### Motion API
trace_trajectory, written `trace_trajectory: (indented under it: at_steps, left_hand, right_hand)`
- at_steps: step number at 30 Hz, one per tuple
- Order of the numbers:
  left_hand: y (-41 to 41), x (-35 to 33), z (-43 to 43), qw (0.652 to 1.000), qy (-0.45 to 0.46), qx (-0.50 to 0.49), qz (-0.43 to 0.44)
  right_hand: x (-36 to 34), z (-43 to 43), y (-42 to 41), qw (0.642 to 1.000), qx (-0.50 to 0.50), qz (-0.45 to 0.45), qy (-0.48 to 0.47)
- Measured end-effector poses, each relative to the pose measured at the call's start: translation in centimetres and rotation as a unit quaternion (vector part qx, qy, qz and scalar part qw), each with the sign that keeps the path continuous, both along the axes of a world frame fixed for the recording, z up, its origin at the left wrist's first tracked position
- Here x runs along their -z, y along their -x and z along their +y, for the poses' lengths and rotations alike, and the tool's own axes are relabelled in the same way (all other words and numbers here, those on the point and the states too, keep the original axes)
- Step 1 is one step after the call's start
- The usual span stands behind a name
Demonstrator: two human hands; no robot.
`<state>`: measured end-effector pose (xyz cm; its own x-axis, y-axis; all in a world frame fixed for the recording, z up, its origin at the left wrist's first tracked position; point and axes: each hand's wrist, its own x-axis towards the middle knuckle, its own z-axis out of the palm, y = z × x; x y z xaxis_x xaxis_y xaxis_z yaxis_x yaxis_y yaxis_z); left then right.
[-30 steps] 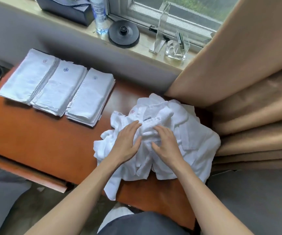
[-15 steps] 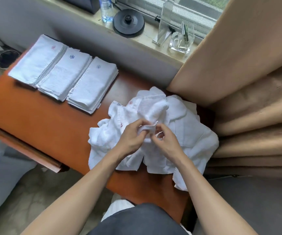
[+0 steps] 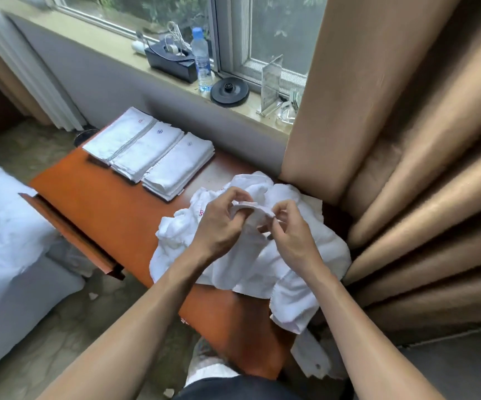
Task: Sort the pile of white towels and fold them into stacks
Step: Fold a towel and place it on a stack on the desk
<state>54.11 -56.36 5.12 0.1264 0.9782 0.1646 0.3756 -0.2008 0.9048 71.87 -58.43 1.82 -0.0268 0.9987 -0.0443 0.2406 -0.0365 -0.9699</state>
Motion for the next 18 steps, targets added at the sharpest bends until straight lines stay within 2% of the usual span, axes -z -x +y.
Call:
trace_trajectory:
  at_steps: [4,8,13,16,18]
  left_hand:
    - [-1.7,-3.0,-2.0,0.999,-0.025,-0.014,-0.023]
    - [-3.2,-5.7,-3.9,0.996,-0.065,-0.022,-0.053]
    - [-2.8,-7.5,-5.4,0.989,-0.105,-0.08,-0.063]
    - [-1.8,-7.1,-6.0,0.987,-0.098,-0.116,-0.045]
    - [-1.2,-6.5,-6.3,0.988,-0.076,-0.128,-0.03]
  right_hand:
    - [-1.6,-1.6,-1.8,0.999,-0.013,-0.022,-0.032]
    - [-2.4,-3.6,-3.3,0.991,-0.071,-0.098,-0.064]
    - [-2.8,-5.9,-5.4,0.981,-0.046,-0.187,-0.018]
    - [-3.2,-6.7,-6.5,0.993,0.0,-0.114,0.0]
    - [-3.9,-7.0,-6.6,0.995,0.022,-0.098,-0.005]
